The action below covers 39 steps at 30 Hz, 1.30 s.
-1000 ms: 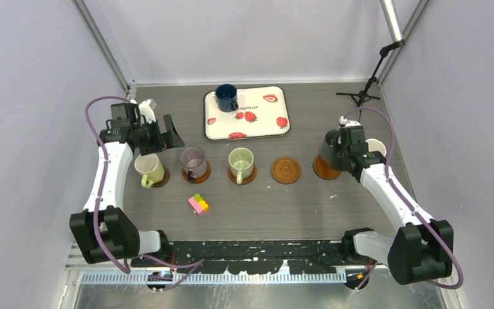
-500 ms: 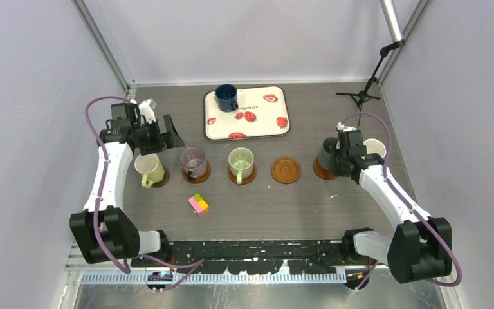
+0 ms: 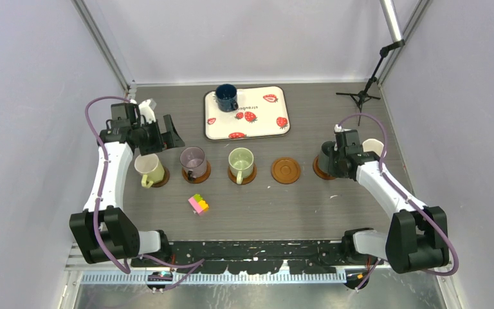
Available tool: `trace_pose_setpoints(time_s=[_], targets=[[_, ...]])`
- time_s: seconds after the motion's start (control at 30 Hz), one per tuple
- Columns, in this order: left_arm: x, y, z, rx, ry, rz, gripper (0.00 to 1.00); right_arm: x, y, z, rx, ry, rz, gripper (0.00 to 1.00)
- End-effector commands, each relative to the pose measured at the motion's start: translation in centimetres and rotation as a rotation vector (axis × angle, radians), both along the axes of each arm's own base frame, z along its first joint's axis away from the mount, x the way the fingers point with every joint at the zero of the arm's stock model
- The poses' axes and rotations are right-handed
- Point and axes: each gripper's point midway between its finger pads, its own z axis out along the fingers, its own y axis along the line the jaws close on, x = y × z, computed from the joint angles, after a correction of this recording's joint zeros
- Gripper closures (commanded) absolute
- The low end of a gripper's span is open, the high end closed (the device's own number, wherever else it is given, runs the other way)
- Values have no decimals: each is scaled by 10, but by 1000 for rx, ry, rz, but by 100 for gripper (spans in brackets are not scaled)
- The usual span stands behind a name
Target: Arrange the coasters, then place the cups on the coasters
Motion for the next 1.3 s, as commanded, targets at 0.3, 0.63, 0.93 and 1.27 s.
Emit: trace_pose_setpoints(time_s=[0.3, 0.63, 0.93, 1.27], targets=[[2, -3, 22, -15, -66, -15, 0, 25, -2, 10, -13, -62, -23, 76], [0, -2, 21, -6, -64, -16, 0, 25, -2, 21, -7, -80, -32, 54], [0, -2, 22, -8, -66, -13, 0, 26, -7, 32, -33, -86, -38, 54], [-1, -2, 23, -9, -66, -14, 0, 26, -8, 42, -76, -13, 40, 59]])
